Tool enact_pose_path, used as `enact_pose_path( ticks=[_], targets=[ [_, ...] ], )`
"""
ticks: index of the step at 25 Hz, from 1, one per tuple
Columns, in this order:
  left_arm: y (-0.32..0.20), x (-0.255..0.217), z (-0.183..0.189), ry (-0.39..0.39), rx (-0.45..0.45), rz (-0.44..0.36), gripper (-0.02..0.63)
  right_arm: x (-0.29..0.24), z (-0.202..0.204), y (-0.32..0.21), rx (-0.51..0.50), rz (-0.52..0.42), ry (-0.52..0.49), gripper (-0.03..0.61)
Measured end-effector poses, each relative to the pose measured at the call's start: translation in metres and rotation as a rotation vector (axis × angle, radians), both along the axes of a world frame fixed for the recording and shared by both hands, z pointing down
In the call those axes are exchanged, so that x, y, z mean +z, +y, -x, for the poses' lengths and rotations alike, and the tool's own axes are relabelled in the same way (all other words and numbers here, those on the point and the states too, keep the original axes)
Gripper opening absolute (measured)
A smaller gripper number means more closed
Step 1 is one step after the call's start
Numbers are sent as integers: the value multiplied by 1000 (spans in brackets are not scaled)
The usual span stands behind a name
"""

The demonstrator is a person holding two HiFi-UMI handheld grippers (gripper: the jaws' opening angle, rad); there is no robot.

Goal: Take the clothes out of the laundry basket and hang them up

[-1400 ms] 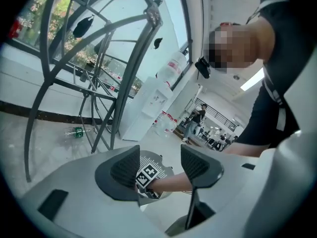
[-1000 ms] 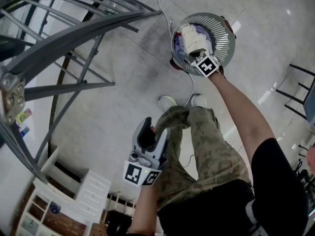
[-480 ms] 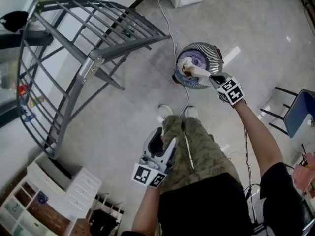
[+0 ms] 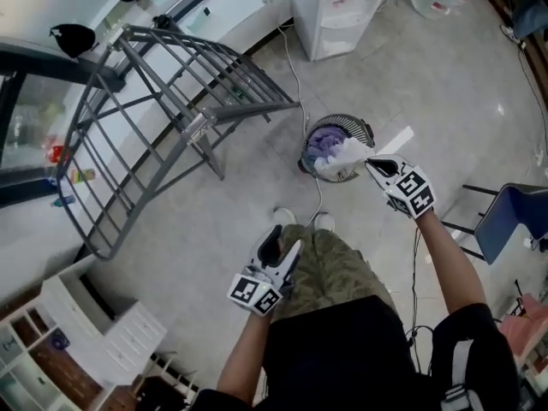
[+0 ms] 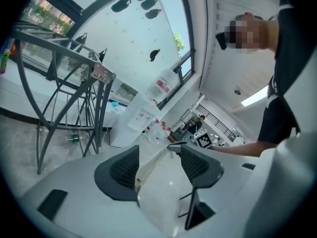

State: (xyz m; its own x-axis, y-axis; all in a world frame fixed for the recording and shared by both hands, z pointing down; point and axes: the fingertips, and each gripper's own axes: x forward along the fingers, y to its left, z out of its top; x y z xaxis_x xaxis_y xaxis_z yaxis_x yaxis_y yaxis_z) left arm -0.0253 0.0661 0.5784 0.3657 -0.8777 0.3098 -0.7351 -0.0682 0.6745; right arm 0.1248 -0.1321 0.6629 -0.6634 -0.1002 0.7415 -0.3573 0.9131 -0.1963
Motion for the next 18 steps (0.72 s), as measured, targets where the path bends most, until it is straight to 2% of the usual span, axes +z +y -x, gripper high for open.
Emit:
enact_pose_path(
  ticks=[3, 6, 10, 14, 18],
  targets=[
    [2, -6, -4, -84, 65, -13, 242, -58, -3, -10, 39, -65, -50, 0],
    [5, -10, -14, -170, 148, -34, 242, -113, -11, -22, 119, -125, -100, 0],
    [5, -22, -23, -113, 155, -54, 242, -189, -15, -26, 186, -185, -172, 0],
    [10, -41, -33, -129, 193, -70, 242, -269, 0, -12, 144, -273, -241, 0],
    [0, -40, -55, -126, 236, -72, 242, -332, 14, -4, 106, -332, -312, 0]
  ],
)
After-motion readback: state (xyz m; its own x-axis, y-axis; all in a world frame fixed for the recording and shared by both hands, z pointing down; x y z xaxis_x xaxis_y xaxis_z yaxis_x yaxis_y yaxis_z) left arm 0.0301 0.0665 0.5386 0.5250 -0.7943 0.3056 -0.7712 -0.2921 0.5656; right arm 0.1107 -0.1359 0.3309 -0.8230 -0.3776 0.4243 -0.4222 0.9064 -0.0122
